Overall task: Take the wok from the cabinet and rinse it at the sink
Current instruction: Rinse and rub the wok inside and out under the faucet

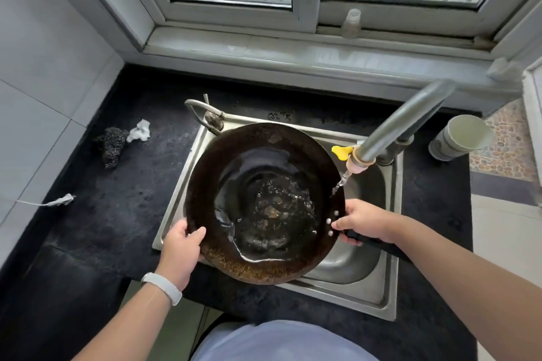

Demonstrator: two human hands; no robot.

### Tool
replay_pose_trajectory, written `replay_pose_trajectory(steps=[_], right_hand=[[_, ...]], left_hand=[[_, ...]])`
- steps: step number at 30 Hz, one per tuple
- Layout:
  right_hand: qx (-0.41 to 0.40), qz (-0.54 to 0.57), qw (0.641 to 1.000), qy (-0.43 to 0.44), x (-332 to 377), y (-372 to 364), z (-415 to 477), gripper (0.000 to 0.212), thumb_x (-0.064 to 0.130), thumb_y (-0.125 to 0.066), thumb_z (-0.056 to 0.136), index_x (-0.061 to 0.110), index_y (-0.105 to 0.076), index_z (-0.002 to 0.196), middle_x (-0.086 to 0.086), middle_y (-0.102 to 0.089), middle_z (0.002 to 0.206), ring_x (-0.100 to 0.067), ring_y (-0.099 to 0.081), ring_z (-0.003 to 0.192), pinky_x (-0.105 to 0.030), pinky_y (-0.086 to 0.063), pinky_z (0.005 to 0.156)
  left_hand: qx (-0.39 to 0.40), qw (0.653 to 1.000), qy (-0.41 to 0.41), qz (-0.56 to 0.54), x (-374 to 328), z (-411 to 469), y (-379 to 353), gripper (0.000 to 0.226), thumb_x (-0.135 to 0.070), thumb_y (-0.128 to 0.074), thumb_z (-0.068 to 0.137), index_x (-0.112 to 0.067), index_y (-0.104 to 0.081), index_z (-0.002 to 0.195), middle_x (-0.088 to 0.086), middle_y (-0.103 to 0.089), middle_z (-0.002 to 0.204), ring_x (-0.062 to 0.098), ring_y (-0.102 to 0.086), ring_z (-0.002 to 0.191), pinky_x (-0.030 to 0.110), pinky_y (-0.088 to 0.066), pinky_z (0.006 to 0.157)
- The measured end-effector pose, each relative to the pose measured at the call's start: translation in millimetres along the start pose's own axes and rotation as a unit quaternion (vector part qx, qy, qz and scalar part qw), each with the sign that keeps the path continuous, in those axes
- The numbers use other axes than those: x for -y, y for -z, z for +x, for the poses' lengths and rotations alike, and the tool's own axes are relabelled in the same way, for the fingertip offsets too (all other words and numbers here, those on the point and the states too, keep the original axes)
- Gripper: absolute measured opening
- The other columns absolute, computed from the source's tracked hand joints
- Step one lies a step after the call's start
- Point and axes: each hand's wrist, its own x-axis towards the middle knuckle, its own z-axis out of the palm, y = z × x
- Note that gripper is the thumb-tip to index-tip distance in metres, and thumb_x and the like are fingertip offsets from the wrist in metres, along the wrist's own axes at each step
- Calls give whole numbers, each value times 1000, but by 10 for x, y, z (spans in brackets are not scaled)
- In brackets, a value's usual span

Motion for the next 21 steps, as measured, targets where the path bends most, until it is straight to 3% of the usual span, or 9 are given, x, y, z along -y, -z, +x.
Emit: replay_pose_trajectory(steps=[5, 11, 16, 21], right_hand=[[-4, -1, 1000, -10, 12, -72, -277, 7, 6, -54, 95, 3, -54, 88, -22, -56, 68, -28, -47, 56, -31, -41, 48], [-25, 27, 998, -51, 2, -247, -610, 8, 7, -54, 98, 3, -54, 91, -17, -60, 68, -22, -53, 52, -30, -45, 49], [-66, 45, 993, -92, -116, -427, -868, 11, 8, -54, 99, 3, -52, 89, -16, -59, 65, -22, -51, 52, -32, -44, 49], [-114, 45, 987, -103, -178, -623, -1101, 20, 7, -52, 99, 1, -54, 80, -14, -60, 61, -19, -51, 46, -30, -45, 49]], left_hand=[[34, 999, -6, 0, -21, 21, -24, 25, -12, -55, 104, -14, -67, 126, 6, -75, 118, 31, -69, 112, 58, -56, 97], [58, 998, -3, 2, -63, 5, -114, 22, -8, -52, 105, -14, -73, 104, 8, -79, 100, 29, -72, 96, 40, -60, 73], [95, 995, -6, 27, -23, 32, -218, 22, -13, -55, 104, -18, -76, 98, 3, -81, 94, 30, -73, 98, 53, -60, 91], [128, 990, -9, 52, -18, 23, -350, 23, -14, -55, 104, -18, -76, 96, 5, -80, 95, 29, -72, 99, 53, -59, 93]])
